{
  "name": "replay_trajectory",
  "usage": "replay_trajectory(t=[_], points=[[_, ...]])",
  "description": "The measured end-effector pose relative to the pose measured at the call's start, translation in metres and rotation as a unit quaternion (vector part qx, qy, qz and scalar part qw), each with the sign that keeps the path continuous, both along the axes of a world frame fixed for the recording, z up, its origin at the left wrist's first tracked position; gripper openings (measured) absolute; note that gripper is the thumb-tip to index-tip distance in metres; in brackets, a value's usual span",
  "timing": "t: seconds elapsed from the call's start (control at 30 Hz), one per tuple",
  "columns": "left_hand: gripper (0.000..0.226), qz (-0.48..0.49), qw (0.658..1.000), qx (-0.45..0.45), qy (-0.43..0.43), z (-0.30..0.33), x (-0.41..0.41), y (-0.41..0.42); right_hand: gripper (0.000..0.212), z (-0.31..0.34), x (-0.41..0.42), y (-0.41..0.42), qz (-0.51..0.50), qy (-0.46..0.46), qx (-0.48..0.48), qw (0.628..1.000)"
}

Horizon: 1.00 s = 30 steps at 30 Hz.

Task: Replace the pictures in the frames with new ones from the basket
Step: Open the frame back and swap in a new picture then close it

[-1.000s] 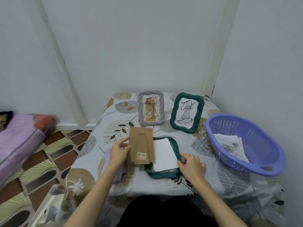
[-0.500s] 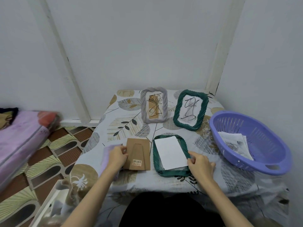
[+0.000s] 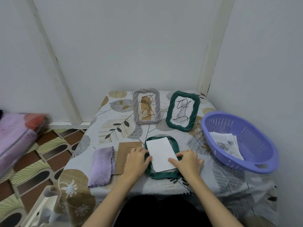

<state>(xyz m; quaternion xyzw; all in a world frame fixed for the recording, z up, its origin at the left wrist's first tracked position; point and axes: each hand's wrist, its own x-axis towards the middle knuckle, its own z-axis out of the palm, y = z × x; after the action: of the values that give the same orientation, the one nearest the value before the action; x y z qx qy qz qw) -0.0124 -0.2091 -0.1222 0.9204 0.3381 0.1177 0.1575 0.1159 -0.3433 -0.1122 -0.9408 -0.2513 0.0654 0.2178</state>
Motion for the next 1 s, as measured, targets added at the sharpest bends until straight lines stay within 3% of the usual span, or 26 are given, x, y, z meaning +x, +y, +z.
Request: replay_trajectory(t=[0.13, 0.33, 0.43, 0.5, 0.57, 0.6, 0.67, 0.77, 0.83, 0.93, 1.0], points=[[0.032, 0.001, 1.0, 0.004, -0.019, -0.002, -0.002, 0.001, 0.021, 0.003, 0.004, 0.002, -0.063, 0.079, 0.08, 0.992], [0.031, 0.004, 0.999, -0.016, -0.049, -0.005, -0.002, 0.005, 0.012, 0.003, 0.008, -0.002, -0.06, 0.057, 0.122, 0.989], [0.032, 0.02, 0.984, -0.068, -0.164, -0.001, 0.001, 0.003, 0.008, 0.007, 0.012, -0.002, -0.033, 0.138, 0.264, 0.954], [0.036, 0.024, 0.941, -0.218, -0.258, 0.008, 0.007, -0.001, 0.006, 0.014, 0.012, 0.001, -0.029, 0.209, 0.343, 0.915], [0.041, 0.022, 0.848, -0.412, -0.333, 0.018, 0.013, -0.007, 0.006, 0.02, 0.01, 0.003, -0.029, 0.26, 0.379, 0.887], [0.044, 0.023, 0.813, -0.464, -0.351, 0.021, 0.015, -0.008, 0.006, 0.022, 0.01, 0.002, -0.02, 0.262, 0.377, 0.888], [0.05, 0.014, 0.814, -0.461, -0.353, 0.025, 0.019, -0.01, 0.011, 0.03, 0.012, -0.003, 0.011, 0.214, 0.338, 0.916], [0.054, 0.0, 0.844, -0.419, -0.334, 0.027, 0.029, -0.013, 0.026, 0.047, 0.024, -0.027, 0.044, -0.033, 0.218, 0.974], [0.055, -0.016, 0.845, -0.427, -0.323, 0.028, 0.04, -0.018, 0.038, 0.056, 0.036, -0.053, 0.055, -0.182, 0.117, 0.975], [0.056, -0.042, 0.853, -0.431, -0.292, 0.028, 0.061, -0.03, 0.052, 0.062, 0.051, -0.094, 0.057, -0.153, -0.039, 0.986], [0.057, -0.068, 0.87, -0.415, -0.256, 0.026, 0.079, -0.037, 0.051, 0.059, 0.059, -0.114, 0.067, -0.078, -0.033, 0.994]])
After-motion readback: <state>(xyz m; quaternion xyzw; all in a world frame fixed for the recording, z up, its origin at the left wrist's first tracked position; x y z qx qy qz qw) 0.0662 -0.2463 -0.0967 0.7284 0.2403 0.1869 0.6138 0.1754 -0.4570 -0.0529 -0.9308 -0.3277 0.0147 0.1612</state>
